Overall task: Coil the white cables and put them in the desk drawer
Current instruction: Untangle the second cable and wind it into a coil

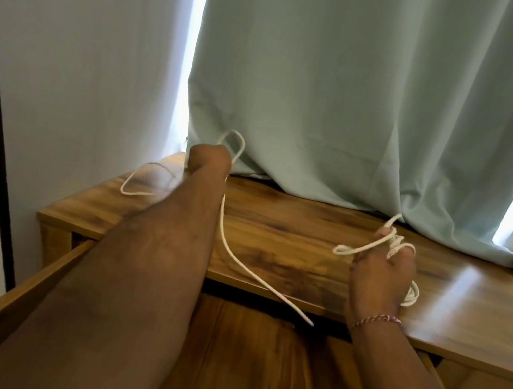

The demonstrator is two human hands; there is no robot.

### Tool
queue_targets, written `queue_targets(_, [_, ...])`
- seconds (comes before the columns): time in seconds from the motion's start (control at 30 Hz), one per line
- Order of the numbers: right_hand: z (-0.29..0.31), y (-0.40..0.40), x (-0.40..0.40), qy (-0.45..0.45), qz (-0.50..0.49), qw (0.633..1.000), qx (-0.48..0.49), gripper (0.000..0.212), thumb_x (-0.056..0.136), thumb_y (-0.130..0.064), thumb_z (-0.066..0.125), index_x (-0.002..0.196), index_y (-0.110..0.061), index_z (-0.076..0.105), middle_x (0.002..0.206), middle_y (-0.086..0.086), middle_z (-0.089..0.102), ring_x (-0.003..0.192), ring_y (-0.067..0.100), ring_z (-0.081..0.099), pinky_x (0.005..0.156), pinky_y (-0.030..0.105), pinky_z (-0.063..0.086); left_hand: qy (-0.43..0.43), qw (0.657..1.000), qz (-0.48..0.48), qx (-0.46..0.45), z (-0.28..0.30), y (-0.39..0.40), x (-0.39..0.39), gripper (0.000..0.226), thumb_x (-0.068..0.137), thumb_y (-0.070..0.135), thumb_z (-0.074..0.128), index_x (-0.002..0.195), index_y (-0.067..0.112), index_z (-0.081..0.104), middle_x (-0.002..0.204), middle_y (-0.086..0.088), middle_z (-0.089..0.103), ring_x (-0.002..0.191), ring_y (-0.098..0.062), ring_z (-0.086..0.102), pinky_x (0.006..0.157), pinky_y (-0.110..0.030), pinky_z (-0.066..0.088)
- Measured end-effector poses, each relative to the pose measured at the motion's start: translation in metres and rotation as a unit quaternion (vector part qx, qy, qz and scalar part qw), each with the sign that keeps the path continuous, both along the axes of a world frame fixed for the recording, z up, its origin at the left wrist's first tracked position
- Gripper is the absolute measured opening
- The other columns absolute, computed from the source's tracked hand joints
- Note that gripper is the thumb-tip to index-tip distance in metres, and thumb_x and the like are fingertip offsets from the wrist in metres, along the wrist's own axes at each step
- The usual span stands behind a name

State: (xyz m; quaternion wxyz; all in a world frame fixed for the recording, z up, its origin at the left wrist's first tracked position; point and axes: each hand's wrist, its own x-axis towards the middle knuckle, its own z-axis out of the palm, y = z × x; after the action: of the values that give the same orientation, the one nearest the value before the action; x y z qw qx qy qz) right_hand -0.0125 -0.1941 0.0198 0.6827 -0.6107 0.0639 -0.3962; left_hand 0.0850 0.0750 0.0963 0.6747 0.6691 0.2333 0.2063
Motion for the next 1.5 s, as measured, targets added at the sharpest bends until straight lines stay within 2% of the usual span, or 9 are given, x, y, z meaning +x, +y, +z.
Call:
queue_targets(0.13, [-0.006, -0.001, 0.006, 0.044, -0.016, 0.990, -0.131, 0.021, 0.101, -0.034, 0.058, 0.094, -0.013, 0.056, 0.083, 0.006, 0.064, 0.082, 0.032, 0.064, 0.075, 0.047, 0.054, 0.034, 0.881, -0.119, 0.456, -0.010, -0.030, -0.001, 0.041, 0.098, 0.009, 0.053, 0.137, 0.000, 0.048, 0.128, -0.020, 0.064, 0.115, -0.035, 0.064, 0.092, -0.042, 0.052])
queue_targets(0.23, [-0.019, 0.008, 0.002, 0.089, 0.003, 0.959, -0.268, 0.025, 0.104, -0.032, 0.053, 0.093, -0.009, 0.053, 0.090, 0.009, 0.062, 0.088, 0.032, 0.060, 0.075, 0.039, 0.044, 0.022, 0.769, -0.174, 0.614, -0.034, -0.044, -0.011, 0.031, 0.094, 0.016, 0.053, 0.122, 0.014, 0.066, 0.126, -0.013, 0.068, 0.114, -0.032, 0.064, 0.094, -0.043, 0.054])
queue_targets(0.4, [-0.026, 0.015, -0.002, 0.094, 0.030, 0.910, -0.402, 0.025, 0.104, -0.033, 0.054, 0.089, -0.014, 0.050, 0.085, 0.004, 0.057, 0.084, 0.035, 0.061, 0.068, 0.034, 0.037, -0.158, 0.680, -0.232, 0.677, -0.046, -0.046, -0.052, 0.033, 0.092, 0.037, 0.049, 0.113, 0.023, 0.071, 0.116, -0.003, 0.064, 0.112, -0.023, 0.060, 0.092, -0.043, 0.053])
queue_targets(0.57, [-0.029, 0.019, -0.011, 0.097, 0.040, 0.891, -0.442, 0.020, 0.104, -0.029, 0.052, 0.089, -0.016, 0.046, 0.083, 0.006, 0.055, 0.085, 0.039, 0.061, 0.068, 0.034, 0.035, -0.288, 0.447, -0.301, 0.792, -0.060, -0.031, -0.159, 0.025, 0.099, 0.045, 0.055, 0.105, 0.026, 0.070, 0.105, 0.004, 0.066, 0.088, -0.018, 0.066, 0.061, -0.027, 0.039])
queue_targets(0.77, [-0.027, 0.026, -0.018, 0.098, 0.050, 0.880, -0.463, 0.021, 0.105, -0.032, 0.049, 0.095, -0.014, 0.050, 0.092, 0.015, 0.064, 0.091, 0.039, 0.063, 0.072, 0.035, 0.040, 0.106, 0.338, -0.350, 0.867, -0.107, -0.044, -0.224, 0.036, 0.098, 0.053, 0.058, 0.110, 0.022, 0.069, 0.092, -0.001, 0.068, 0.081, -0.026, 0.066, 0.065, -0.036, 0.053])
queue_targets(0.97, [-0.026, 0.032, -0.020, 0.106, 0.050, 0.867, -0.485, 0.027, 0.105, -0.033, 0.049, 0.100, -0.008, 0.056, 0.100, 0.020, 0.068, 0.092, 0.040, 0.063, 0.076, 0.043, 0.046, 0.169, 0.307, -0.397, 0.849, -0.115, -0.030, -0.218, 0.029, 0.094, 0.032, 0.072, 0.119, 0.018, 0.067, 0.103, -0.003, 0.066, 0.097, -0.025, 0.067, 0.076, -0.038, 0.055])
queue_targets(1.1, [-0.026, 0.032, -0.019, 0.117, 0.067, 0.885, -0.446, 0.024, 0.105, -0.035, 0.050, 0.095, -0.013, 0.051, 0.096, 0.015, 0.065, 0.089, 0.036, 0.060, 0.077, 0.040, 0.047, 0.030, 0.382, -0.469, 0.796, -0.102, -0.012, -0.200, 0.021, 0.097, 0.042, 0.064, 0.103, 0.024, 0.072, 0.097, 0.006, 0.065, 0.095, -0.016, 0.065, 0.079, -0.037, 0.054])
queue_targets(1.27, [-0.022, 0.018, -0.010, 0.087, 0.128, 0.962, -0.227, 0.034, 0.101, -0.038, 0.060, 0.084, -0.009, 0.055, 0.080, 0.005, 0.060, 0.076, 0.023, 0.061, 0.072, 0.043, 0.053, -0.158, 0.647, -0.494, 0.559, -0.063, 0.016, -0.172, 0.033, 0.094, 0.053, 0.066, 0.075, 0.027, 0.071, 0.074, 0.010, 0.061, 0.072, -0.009, 0.061, 0.067, -0.040, 0.052])
queue_targets(1.5, [-0.015, 0.006, -0.003, 0.050, 0.201, 0.978, -0.034, 0.039, 0.103, -0.031, 0.061, 0.093, 0.006, 0.056, 0.058, 0.006, 0.051, 0.051, 0.020, 0.051, 0.047, 0.030, 0.046, -0.233, 0.938, -0.231, 0.111, -0.034, 0.025, -0.108, 0.052, 0.090, 0.041, 0.061, 0.045, 0.018, 0.050, 0.061, -0.018, 0.052, 0.054, -0.027, 0.048, 0.066, -0.039, 0.046])
